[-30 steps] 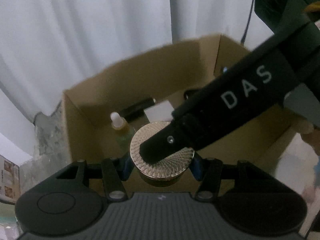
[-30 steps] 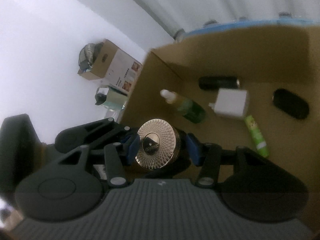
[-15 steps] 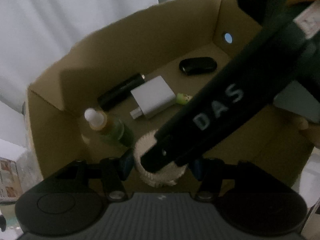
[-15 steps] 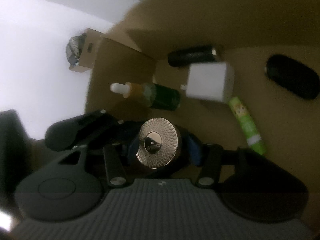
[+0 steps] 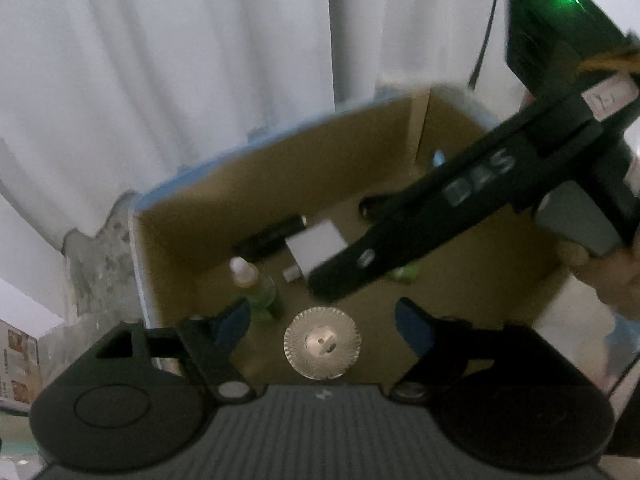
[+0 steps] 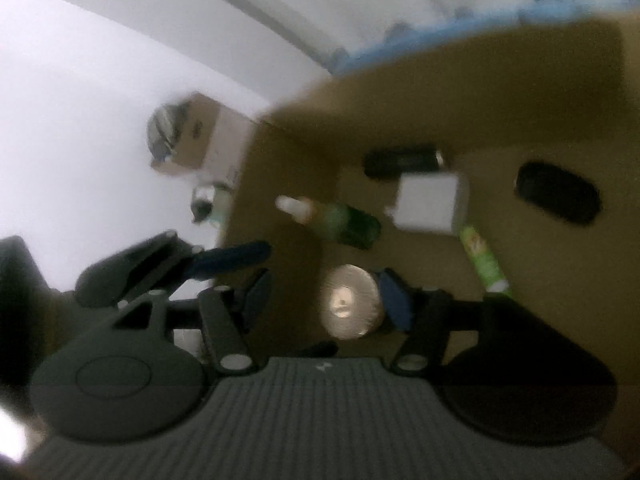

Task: Organize rigid objects
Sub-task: 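Open the right gripper to drop the jar into the box, then lower the right gripper onto the white supplement bottle and close it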

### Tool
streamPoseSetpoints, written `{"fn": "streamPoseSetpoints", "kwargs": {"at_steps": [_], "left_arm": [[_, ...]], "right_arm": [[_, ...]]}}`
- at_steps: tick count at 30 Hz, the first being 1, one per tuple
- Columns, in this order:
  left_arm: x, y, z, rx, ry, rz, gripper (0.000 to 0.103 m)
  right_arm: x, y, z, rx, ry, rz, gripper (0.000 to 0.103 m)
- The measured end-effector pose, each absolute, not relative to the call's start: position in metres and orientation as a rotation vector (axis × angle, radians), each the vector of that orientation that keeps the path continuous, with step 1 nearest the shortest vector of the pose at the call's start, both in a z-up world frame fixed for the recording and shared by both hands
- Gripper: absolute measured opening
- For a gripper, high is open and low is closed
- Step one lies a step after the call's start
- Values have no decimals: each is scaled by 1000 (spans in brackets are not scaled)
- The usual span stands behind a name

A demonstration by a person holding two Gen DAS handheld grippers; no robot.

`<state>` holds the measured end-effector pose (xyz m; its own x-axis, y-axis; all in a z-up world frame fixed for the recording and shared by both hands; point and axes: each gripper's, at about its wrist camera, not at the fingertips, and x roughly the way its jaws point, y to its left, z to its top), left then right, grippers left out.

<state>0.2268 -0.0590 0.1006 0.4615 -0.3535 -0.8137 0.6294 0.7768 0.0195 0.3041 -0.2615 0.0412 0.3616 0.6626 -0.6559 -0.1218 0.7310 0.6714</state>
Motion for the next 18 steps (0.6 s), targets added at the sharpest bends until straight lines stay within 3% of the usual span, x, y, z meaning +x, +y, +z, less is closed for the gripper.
{"fn": "streamPoseSetpoints", "kwargs": {"at_steps": [9,13,18], "left_arm": [[149,7,157,164,647,-612,90],[104,-3,154,140,593,-631,92],[67,-27,106,169,553,-699,93]], "right_arm": [[200,-284,142,441,749,589,70],[138,-294,160,392,627,561,74],[67,-302,140,374,527,436,78]]}}
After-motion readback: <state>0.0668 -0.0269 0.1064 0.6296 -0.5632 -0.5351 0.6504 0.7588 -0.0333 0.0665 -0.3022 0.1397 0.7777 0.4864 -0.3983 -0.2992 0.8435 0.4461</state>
